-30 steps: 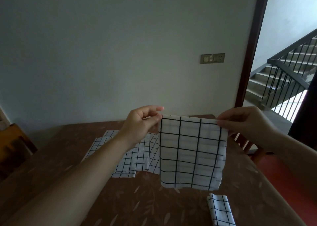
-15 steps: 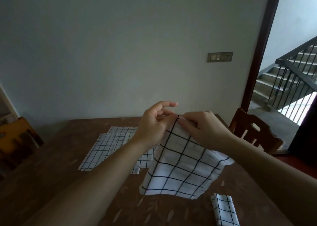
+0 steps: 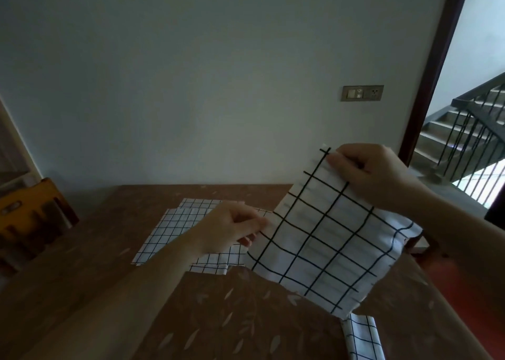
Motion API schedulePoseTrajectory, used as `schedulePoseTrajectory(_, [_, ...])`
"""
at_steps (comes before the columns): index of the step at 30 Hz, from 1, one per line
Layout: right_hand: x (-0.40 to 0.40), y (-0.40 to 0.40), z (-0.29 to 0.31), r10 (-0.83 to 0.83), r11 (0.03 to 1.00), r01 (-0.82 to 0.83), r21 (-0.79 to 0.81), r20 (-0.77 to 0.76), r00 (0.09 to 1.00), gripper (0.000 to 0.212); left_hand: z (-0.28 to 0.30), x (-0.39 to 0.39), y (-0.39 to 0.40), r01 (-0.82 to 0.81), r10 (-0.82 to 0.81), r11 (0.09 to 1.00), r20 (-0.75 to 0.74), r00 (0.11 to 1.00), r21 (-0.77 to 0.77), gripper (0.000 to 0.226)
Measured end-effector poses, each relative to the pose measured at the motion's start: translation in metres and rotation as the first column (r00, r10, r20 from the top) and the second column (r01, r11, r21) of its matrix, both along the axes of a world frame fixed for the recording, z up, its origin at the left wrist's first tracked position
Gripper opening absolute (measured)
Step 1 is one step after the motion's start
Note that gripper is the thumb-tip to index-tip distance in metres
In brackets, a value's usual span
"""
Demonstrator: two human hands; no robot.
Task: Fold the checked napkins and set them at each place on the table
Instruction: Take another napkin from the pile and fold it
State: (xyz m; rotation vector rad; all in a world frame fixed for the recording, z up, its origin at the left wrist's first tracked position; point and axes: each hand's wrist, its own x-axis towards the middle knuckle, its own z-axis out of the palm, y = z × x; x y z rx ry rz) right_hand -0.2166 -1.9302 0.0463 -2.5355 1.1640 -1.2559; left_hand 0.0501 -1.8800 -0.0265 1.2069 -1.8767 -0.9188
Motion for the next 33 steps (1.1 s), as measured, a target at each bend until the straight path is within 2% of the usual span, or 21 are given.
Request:
schedulePoseTrajectory(3, [0.011,0.002,-0.003,0.038,0.999,-0.039,-0.014,-0.063,0.997,0.045,0.014,-0.023,-0.001,0.082,-0.079,0.993,0.052,0.996,-0.078,0.013])
schedulePoseTrajectory(6, [0.012,0.004,0.003,0.024,0.998,-0.028,-0.049,-0.077,0.997,0.046,0.014,-0.04,-0.006,0.062,-0.06,0.997,0.043,0.997,-0.048,0.019])
schedulePoseTrajectory(11, [-0.013,0.003,0.013,-0.002,1.0,0.002,0.01,0.015,1.0,0.044,0.0,-0.018,-0.007,0.123,-0.146,0.98,0.152,0.978,0.156,0.016])
schedulePoseTrajectory(16, [-0.01,0.003,0.002,0.002,1.0,-0.002,0.029,-0.008,1.0,0.044,0.011,-0.047,-0.009,0.068,-0.067,0.997,-0.023,0.997,0.035,0.019])
schedulePoseTrajectory(18, [-0.015,0.002,0.003,-0.017,1.0,0.017,0.025,-0.004,1.0,0.045,0.014,-0.047,-0.012,0.062,-0.063,0.998,0.041,0.997,0.013,0.013])
schedulePoseTrajectory(20, [-0.019,0.001,0.003,-0.022,0.999,0.023,0.022,-0.021,1.0,0.045,0.015,-0.044,-0.014,0.13,-0.137,0.989,0.115,0.984,0.069,0.012])
schedulePoseTrajectory(21, [-0.018,0.002,0.003,-0.01,0.999,0.011,0.032,-0.044,0.999,0.045,0.015,-0.045,-0.015,0.151,-0.16,0.985,0.107,0.981,0.085,0.013])
schedulePoseTrajectory(23, [-0.014,0.005,0.006,0.036,0.996,-0.029,0.085,-0.092,0.995,0.049,0.015,-0.052,-0.015,0.145,-0.148,0.986,0.037,0.988,0.076,0.018])
schedulePoseTrajectory(25, [-0.022,0.002,0.008,0.07,0.975,-0.052,0.215,-0.077,0.995,0.052,0.013,-0.057,-0.016,0.128,-0.124,0.989,-0.056,0.991,0.08,0.016])
schedulePoseTrajectory(26, [-0.034,-0.001,0.005,0.089,0.938,-0.086,0.334,0.007,0.996,0.056,0.011,-0.055,-0.017,0.116,-0.104,0.988,-0.127,0.987,0.097,0.011])
schedulePoseTrajectory(27, [-0.047,0.0,0.002,0.11,0.849,-0.183,0.496,0.174,0.979,0.064,0.009,-0.051,-0.017,0.103,-0.075,0.986,-0.212,0.974,0.127,0.009])
schedulePoseTrajectory(28, [-0.063,-0.003,-0.01,0.115,0.705,-0.345,0.619,0.381,0.917,0.079,0.005,-0.046,-0.017,0.078,-0.025,0.983,-0.298,0.954,0.165,0.01])
schedulePoseTrajectory(29, [-0.074,-0.003,-0.024,0.105,0.553,-0.494,0.671,0.532,0.84,0.092,0.002,-0.041,-0.016,0.053,0.027,0.978,-0.374,0.927,0.203,0.012])
schedulePoseTrajectory(30, [-0.076,0.0,-0.039,0.083,0.447,-0.576,0.685,0.609,0.789,0.094,-0.001,-0.038,-0.017,0.043,0.067,0.971,-0.439,0.896,0.235,0.015])
schedulePoseTrajectory(32, [-0.066,0.009,-0.074,-0.018,0.408,-0.516,0.754,0.571,0.82,0.075,-0.009,-0.037,-0.018,0.038,0.116,0.956,-0.496,0.861,0.291,0.015])
schedulePoseTrajectory(33, [-0.057,0.016,-0.084,-0.058,0.41,-0.442,0.798,0.507,0.86,0.077,-0.012,-0.038,-0.018,0.031,0.137,0.949,-0.499,0.856,0.314,0.014])
